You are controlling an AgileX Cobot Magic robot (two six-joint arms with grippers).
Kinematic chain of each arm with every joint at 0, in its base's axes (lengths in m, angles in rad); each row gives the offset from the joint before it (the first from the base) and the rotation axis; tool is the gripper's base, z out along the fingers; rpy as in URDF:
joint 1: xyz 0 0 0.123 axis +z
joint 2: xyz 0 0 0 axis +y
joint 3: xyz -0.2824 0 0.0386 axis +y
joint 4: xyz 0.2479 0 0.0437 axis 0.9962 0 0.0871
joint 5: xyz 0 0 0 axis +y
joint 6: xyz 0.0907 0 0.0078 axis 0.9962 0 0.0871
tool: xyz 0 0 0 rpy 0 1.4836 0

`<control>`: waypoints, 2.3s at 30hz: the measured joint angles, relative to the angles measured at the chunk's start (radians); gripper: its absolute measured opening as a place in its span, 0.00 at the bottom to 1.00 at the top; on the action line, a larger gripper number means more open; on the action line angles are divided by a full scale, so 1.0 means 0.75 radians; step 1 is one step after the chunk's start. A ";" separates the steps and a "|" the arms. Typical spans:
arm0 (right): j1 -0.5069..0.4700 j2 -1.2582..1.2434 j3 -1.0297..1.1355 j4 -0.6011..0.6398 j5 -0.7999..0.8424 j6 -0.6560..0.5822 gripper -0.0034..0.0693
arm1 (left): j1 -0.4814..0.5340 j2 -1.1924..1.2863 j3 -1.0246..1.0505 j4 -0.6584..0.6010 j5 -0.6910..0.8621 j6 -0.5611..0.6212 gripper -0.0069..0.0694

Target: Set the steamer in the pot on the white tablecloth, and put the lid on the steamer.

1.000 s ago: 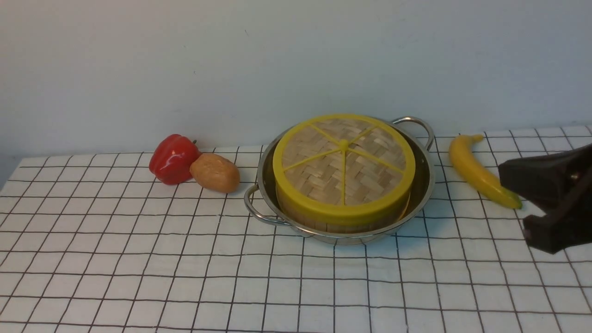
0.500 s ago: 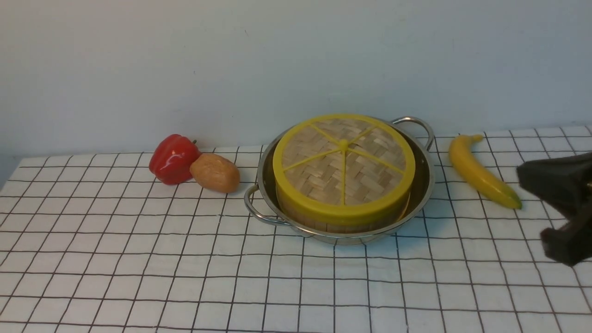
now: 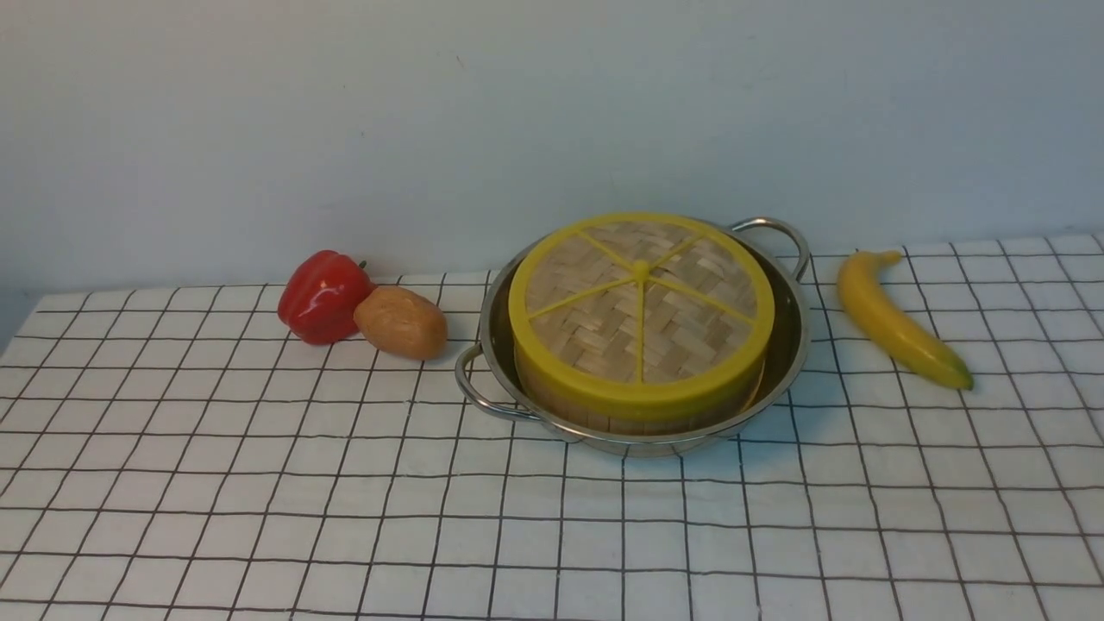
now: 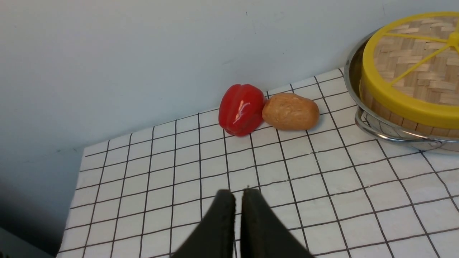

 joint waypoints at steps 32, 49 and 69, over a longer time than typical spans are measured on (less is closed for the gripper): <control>-0.039 -0.398 0.111 0.056 0.432 0.071 0.26 | 0.000 0.001 0.000 0.001 -0.005 0.000 0.15; -0.039 -0.399 0.111 0.057 0.435 0.081 0.31 | 0.337 -0.047 0.054 -0.118 -0.100 -0.051 0.18; -0.039 -0.405 0.111 0.058 0.435 0.081 0.38 | 0.614 -0.710 1.052 -0.208 -0.782 -0.132 0.22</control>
